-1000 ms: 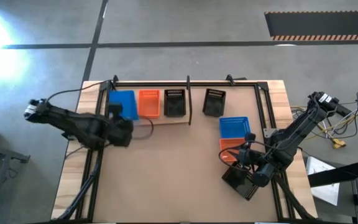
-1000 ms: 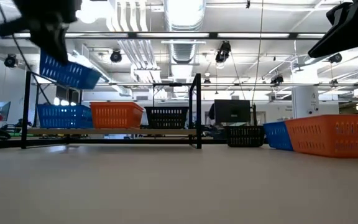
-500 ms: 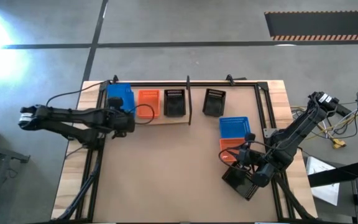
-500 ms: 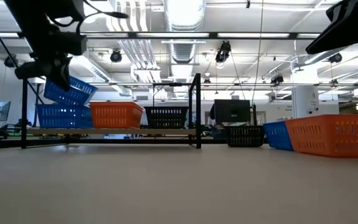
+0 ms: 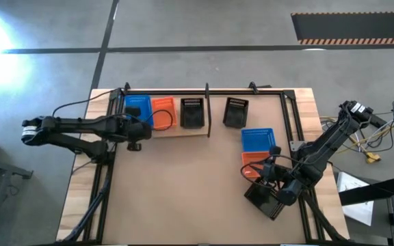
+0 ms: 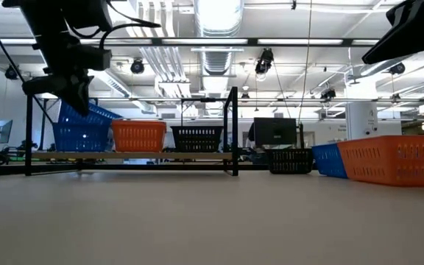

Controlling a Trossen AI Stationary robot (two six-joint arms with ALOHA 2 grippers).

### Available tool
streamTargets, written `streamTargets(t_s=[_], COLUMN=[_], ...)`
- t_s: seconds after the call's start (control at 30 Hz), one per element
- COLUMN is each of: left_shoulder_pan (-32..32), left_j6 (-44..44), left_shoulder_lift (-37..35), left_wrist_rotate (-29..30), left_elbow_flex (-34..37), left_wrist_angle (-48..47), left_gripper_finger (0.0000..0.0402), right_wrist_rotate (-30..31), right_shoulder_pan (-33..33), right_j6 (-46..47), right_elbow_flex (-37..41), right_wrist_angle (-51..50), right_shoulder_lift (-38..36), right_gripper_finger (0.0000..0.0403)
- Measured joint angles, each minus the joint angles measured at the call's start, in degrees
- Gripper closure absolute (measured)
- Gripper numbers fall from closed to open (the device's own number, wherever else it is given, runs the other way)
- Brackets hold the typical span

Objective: Stack baskets on shelf by color
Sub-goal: Stack the bottom blue basket on top of the other blue basket on the shelf

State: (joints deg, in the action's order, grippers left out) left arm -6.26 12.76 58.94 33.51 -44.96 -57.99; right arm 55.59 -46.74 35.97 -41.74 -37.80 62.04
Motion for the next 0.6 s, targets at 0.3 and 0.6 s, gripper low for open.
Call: streamTargets(t_s=[0.3, 0.6], left_shoulder_pan=[-1.67, -2.04], left_j6=[-0.24, -1.29], left_shoulder_lift=[-2.52, -2.1], left_wrist_rotate=[-1.85, -4.06], left_elbow_flex=[0.12, 0.25], left_wrist_angle=[0.5, 0.48], left_gripper_finger=[0.0396, 0.0306], right_wrist_rotate=[-0.02, -0.04], right_shoulder_pan=[0.0, 0.0], right_j6=[0.0, 0.0], right_elbow_flex=[0.0, 0.0], right_wrist_angle=[0.02, 0.22], right_shoulder_lift=[0.0, 0.0], right_gripper_finger=[0.0355, 0.0355])
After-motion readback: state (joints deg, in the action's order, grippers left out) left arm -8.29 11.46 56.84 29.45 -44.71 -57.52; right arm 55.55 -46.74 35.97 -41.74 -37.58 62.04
